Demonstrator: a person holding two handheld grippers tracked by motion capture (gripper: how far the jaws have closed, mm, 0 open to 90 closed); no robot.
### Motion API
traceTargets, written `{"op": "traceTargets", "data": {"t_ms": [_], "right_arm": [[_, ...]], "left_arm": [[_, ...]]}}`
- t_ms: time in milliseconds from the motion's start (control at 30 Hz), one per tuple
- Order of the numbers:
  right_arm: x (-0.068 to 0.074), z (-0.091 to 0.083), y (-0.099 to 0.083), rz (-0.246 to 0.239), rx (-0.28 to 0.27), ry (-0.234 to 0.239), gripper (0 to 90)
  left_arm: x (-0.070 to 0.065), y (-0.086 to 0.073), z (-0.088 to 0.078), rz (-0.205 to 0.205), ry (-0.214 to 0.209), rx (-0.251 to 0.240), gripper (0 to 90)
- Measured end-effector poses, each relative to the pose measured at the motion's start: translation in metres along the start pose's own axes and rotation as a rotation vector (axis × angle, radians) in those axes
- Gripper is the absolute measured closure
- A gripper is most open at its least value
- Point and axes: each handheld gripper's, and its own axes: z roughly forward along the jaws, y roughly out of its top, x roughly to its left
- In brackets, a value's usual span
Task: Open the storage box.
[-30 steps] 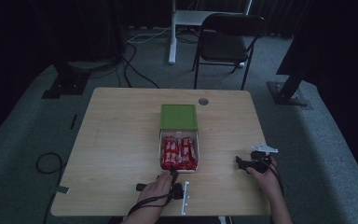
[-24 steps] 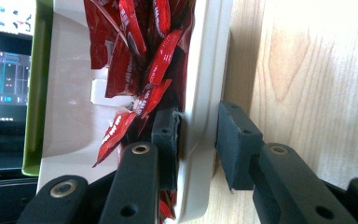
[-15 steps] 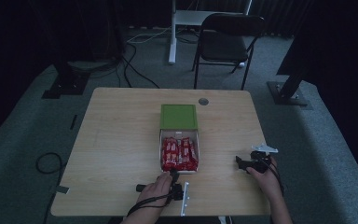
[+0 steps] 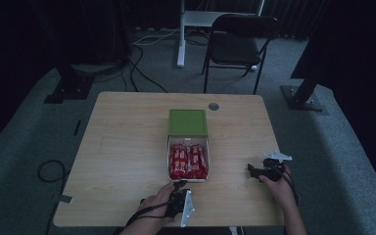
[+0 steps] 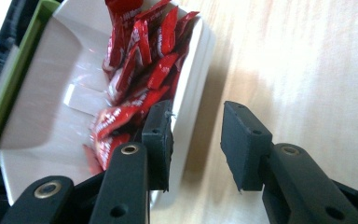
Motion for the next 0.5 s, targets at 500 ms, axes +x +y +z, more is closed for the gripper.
{"op": "traceTargets", "data": {"t_ms": [500], "right_arm": [[0.000, 0.000, 0.000, -0.001, 0.000, 0.000, 11.8]], "left_arm": [[0.018, -0.039, -0.014, -0.209, -0.090, -0.049, 64.5]]}}
